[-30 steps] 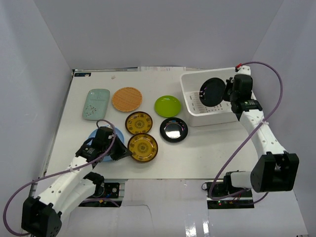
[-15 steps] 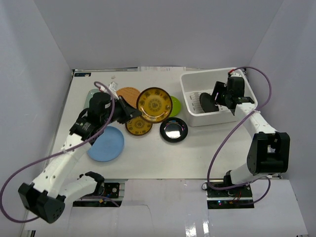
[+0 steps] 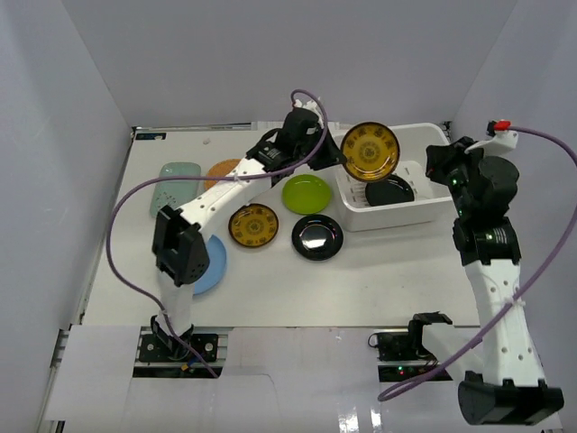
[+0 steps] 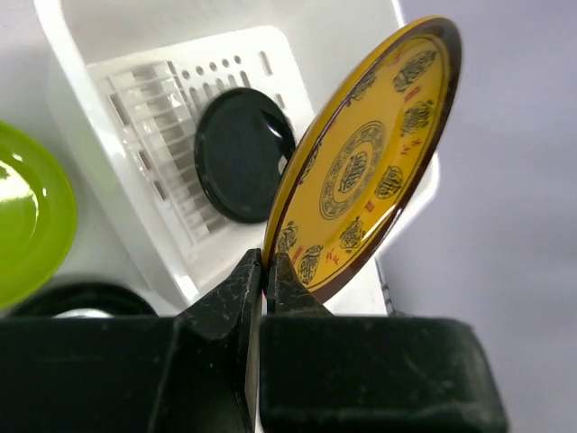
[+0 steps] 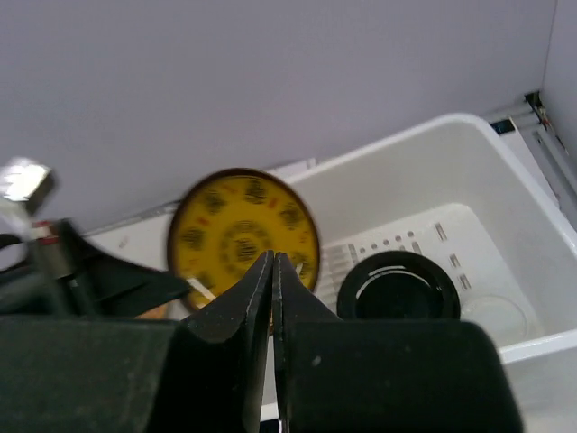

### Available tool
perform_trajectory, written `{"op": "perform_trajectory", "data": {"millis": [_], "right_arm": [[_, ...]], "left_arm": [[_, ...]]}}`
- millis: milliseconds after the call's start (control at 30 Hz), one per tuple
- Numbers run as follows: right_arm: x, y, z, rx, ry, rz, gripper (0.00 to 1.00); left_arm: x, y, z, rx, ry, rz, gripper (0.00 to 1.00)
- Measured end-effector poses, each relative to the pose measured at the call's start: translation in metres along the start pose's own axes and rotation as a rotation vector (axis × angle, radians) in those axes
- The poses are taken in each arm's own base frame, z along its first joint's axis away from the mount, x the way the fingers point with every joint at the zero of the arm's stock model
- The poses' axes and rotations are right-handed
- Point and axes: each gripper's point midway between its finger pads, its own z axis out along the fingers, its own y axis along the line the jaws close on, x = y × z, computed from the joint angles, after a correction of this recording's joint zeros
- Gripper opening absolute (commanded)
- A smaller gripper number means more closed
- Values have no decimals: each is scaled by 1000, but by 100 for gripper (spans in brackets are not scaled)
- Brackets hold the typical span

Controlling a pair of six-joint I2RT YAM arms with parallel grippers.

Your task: Place the plates into the plastic bin on the countertop

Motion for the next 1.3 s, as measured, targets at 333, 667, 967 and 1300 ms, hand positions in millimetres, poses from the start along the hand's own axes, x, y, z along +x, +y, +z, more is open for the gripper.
{"op": "perform_trajectory", "data": {"millis": [333,667,967,1300], "right_arm": [[5,29,-49,-166,-22,60,9],[75,37,-73,-310,163,106,52],[232,13,-91,-313,486,281,61],[344,6,-102,-199,636,366,64]], "left_arm": [[40,20,108,-57,91,-2,3],[48,7,110,-13,112,11,90],[-49,-9,-25,-45,-161,100,83],[22,109,-194,-216,-404,-95,73]]}}
